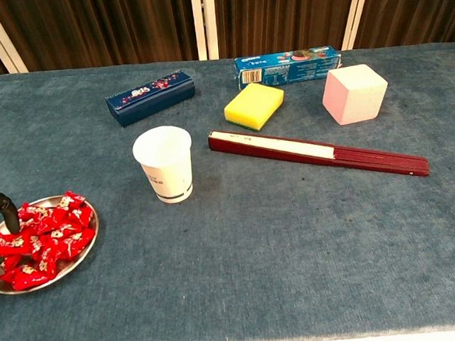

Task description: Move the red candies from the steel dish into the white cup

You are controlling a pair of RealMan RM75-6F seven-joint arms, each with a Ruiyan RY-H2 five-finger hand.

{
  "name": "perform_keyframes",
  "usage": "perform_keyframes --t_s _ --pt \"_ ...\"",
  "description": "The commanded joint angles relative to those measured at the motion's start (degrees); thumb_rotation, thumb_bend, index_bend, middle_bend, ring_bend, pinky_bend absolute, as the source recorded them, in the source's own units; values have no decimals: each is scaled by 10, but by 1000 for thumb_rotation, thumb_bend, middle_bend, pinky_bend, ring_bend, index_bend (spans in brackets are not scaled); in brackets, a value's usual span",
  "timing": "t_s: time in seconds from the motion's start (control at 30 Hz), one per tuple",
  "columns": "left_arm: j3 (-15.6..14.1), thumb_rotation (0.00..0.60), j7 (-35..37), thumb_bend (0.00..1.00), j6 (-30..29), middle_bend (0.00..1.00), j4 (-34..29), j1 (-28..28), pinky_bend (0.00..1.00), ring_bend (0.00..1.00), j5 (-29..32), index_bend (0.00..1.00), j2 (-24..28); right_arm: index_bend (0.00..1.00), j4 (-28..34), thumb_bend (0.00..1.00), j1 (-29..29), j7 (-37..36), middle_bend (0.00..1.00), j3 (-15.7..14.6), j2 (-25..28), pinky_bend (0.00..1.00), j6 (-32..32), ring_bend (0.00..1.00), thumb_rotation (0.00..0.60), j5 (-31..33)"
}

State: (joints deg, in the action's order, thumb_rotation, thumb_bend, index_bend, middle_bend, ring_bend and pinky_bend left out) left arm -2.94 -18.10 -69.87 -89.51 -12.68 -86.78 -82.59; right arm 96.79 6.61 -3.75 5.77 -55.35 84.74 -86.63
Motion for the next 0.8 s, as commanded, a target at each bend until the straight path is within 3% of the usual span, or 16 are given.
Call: perform_keyframes --t_s 0.03,0.17,0.37,0.57,0.8 --pt "0 561 -3 337 1 918 7 -2 825 874 3 482 -2 0 -1 120 0 -2 6 0 -1 0 -1 0 600 1" --pt "1 558 -2 406 2 923 8 -5 825 874 3 541 0 0 -4 120 -1 -5 6 -1 -2 0 -1 0 600 2" --pt "16 556 33 415 -10 925 -25 -20 825 874 -14 553 20 0 -5 119 -4 -8 6 0 -2 0 4 0 600 3" --pt "65 549 60 417 -14 925 -81 -66 825 875 -43 553 37 0 1 120 -4 -5 6 1 1 0 12 0 600 -3" --pt "129 546 54 421 74 925 -97 -156 825 874 2 553 -1 0 4 120 -6 -7 6 -1 0 0 14 0 600 -8"
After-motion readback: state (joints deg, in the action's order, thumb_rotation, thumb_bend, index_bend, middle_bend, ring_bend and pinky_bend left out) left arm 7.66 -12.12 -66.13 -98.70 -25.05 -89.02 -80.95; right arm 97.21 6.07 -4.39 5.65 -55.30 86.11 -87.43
